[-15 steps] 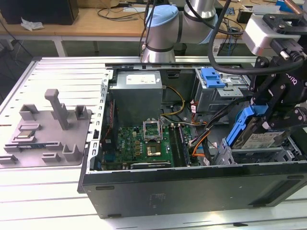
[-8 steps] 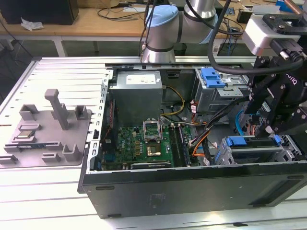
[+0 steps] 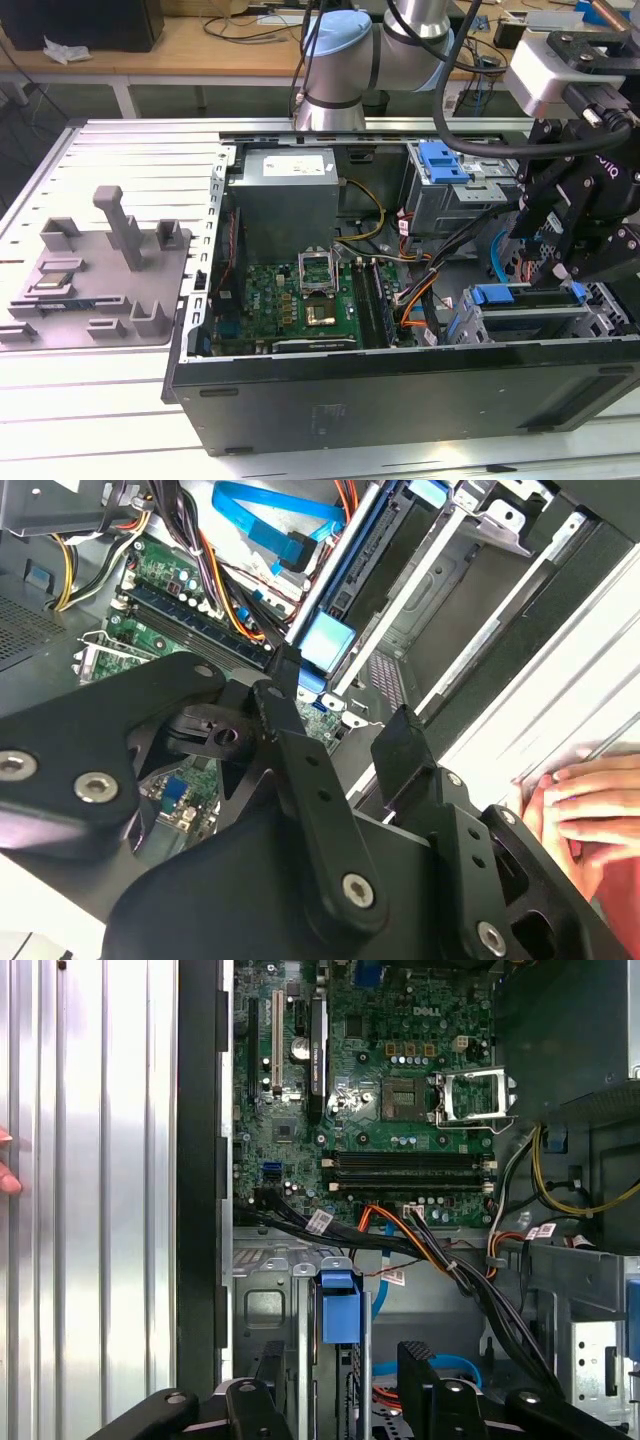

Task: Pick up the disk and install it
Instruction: 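Insert the first disk wire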

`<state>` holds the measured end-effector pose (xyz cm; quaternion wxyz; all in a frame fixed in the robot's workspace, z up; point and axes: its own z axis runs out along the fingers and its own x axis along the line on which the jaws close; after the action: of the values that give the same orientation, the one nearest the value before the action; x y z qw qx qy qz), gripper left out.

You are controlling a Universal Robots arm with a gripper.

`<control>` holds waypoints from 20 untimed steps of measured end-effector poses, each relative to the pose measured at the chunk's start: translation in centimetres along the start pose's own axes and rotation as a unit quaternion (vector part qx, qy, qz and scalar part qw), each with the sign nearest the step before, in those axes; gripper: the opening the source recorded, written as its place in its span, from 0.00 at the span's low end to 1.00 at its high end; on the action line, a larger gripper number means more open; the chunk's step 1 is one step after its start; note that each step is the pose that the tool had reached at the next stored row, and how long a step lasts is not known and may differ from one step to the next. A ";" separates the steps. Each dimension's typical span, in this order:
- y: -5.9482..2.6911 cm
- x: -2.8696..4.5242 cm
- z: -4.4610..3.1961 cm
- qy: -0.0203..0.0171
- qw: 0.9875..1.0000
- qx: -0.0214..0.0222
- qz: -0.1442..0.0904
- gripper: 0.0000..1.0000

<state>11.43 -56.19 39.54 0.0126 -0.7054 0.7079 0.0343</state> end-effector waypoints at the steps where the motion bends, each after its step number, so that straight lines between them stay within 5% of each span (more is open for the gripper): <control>1: 0.00 0.00 0.01 0.000 1.000 0.000 0.000 0.56; 9: 0.00 -0.18 0.04 0.000 1.000 0.000 0.000 0.56; 13: 0.00 -1.29 0.11 0.003 1.000 0.000 0.000 0.56; 14: 0.00 -1.96 0.15 0.012 1.000 0.000 0.000 0.56; 17: 0.01 -3.58 0.24 0.046 0.999 0.000 0.001 0.56; 20: 0.00 -4.72 0.28 0.073 0.997 0.000 0.002 0.56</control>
<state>11.43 -51.47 39.57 -0.0390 -0.7044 0.7085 -0.0172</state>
